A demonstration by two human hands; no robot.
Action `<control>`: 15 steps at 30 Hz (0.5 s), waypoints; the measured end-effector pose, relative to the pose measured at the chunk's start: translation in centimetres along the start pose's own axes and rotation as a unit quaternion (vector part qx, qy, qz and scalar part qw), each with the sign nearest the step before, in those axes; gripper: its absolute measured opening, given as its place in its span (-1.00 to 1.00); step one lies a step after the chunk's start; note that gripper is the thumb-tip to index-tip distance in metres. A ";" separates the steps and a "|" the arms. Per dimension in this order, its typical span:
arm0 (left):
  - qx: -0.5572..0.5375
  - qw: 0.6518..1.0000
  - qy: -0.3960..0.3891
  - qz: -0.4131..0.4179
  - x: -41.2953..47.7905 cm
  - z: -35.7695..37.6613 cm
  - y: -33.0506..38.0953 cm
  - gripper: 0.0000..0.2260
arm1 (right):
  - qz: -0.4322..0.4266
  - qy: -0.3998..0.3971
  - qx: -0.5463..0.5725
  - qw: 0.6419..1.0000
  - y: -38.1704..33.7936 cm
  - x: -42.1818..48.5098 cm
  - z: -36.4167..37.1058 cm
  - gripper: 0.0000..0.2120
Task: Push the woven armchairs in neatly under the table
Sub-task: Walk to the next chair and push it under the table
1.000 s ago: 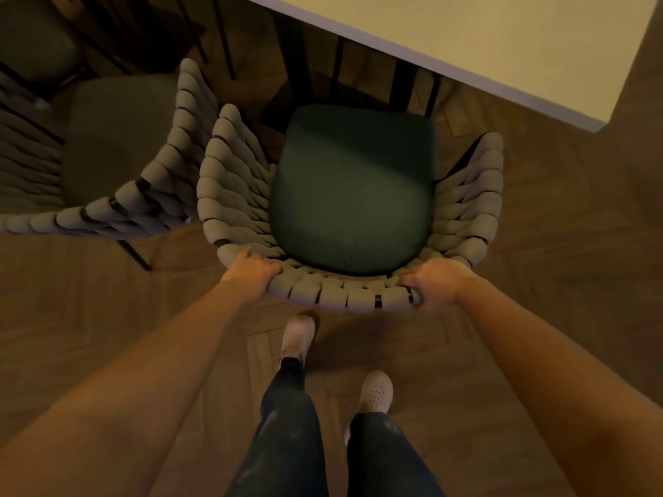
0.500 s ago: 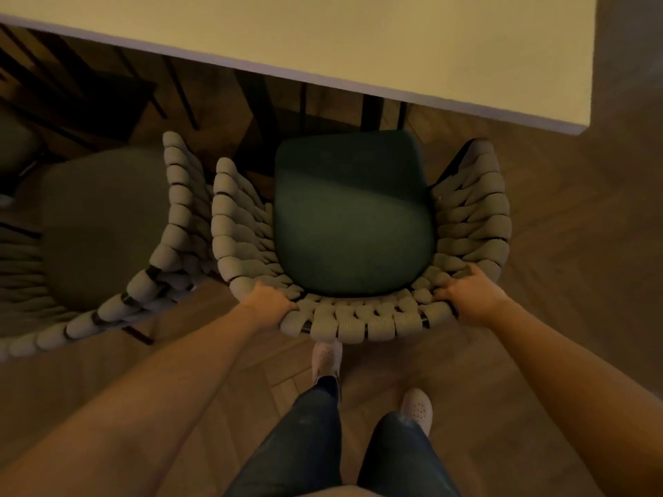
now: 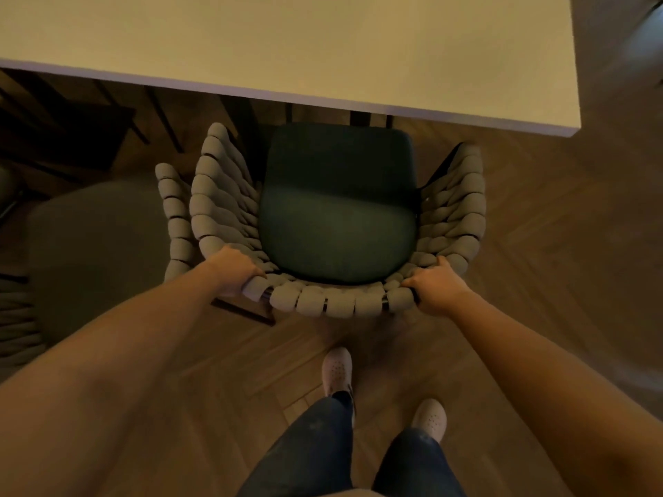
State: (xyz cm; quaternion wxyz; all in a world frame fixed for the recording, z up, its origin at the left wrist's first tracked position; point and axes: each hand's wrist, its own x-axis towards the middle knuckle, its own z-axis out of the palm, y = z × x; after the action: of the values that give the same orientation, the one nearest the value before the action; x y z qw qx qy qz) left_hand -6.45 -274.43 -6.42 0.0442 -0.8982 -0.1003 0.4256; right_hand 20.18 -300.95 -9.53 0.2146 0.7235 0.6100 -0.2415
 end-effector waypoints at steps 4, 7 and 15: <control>0.011 1.000 0.008 -0.021 0.6 0.6 -2.9 -0.70 | -0.005 0.000 0.000 1.000 -0.5 1.2 -3.0 -0.68; 0.026 0.999 0.000 -0.024 0.7 -0.5 -4.1 -0.66 | 0.001 0.004 -0.001 1.000 -0.7 2.0 -4.1 -0.69; 0.026 0.999 -0.009 -0.042 2.7 -1.5 -5.7 -0.65 | 0.020 -0.012 0.001 1.000 -0.4 4.4 -4.8 -0.66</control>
State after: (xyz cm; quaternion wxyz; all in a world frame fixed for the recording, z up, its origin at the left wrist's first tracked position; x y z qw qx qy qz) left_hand -4.42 -268.24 -6.54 0.0840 -0.8880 -0.1269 0.4340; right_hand 20.78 -294.54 -8.39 0.2258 0.7327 0.5929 -0.2462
